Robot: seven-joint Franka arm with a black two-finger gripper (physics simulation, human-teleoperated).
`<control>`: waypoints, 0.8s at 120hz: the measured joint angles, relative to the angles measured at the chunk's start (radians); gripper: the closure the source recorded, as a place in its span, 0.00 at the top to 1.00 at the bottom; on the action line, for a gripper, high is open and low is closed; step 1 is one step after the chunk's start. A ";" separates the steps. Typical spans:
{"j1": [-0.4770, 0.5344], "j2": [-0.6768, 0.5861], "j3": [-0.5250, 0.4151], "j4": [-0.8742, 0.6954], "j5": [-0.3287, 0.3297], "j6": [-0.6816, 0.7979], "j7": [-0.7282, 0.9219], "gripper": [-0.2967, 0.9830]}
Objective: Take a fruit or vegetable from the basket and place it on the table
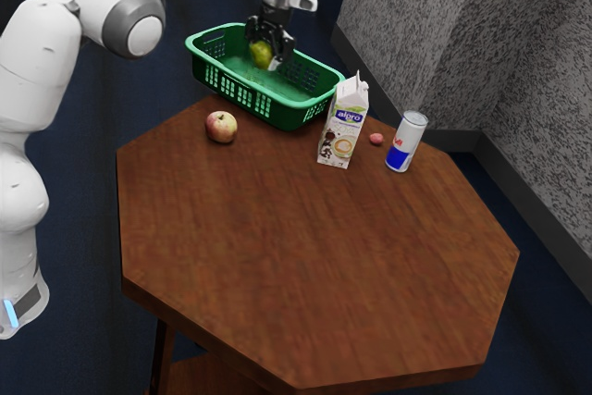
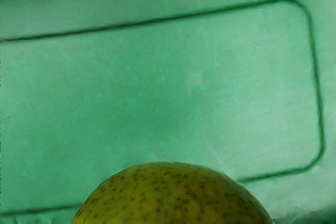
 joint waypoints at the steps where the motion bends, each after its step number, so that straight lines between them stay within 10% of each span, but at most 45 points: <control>1: -0.004 -0.005 0.000 0.000 0.001 -0.003 0.000 0.51; 42: -0.134 -0.196 -0.090 -0.006 0.090 -0.197 -0.014 0.51; 96: -0.034 -0.399 -0.237 -0.204 0.123 -0.324 -0.003 0.50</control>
